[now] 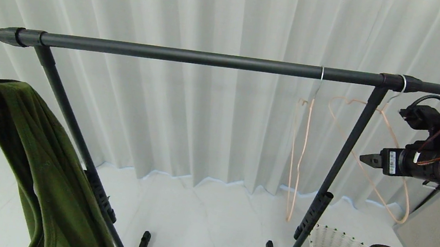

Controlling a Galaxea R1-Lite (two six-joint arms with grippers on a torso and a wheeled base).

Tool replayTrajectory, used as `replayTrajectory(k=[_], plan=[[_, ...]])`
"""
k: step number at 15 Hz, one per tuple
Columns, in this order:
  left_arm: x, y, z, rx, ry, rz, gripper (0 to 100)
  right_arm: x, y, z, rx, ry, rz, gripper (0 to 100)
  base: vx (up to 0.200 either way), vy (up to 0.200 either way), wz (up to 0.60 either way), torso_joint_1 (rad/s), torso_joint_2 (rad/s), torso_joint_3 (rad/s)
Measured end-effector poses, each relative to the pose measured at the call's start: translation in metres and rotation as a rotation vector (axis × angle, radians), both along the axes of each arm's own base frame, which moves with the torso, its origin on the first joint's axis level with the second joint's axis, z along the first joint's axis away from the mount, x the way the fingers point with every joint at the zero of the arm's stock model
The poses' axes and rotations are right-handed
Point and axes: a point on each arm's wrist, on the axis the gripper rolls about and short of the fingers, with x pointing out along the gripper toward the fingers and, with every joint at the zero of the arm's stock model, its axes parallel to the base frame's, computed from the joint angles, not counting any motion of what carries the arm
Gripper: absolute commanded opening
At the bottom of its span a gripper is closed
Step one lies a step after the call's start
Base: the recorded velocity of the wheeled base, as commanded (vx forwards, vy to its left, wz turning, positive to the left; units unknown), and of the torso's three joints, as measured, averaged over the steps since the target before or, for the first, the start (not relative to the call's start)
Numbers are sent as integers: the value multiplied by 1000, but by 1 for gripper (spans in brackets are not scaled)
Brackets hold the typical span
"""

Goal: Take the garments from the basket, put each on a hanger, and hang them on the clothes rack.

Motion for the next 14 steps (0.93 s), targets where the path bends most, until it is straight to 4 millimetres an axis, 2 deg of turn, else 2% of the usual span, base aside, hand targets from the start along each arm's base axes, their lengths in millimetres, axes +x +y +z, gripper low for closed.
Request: replayTrajectory(k=[9,14], plan=[[0,0,-2,4,5,0,0,-1,0,1,13,2,-11,0,0,0,0,0,0,0],[-1,1,-7,13,17,0,0,-13,-3,13,29,-35,-15,0,0,0,0,0,0,0]])
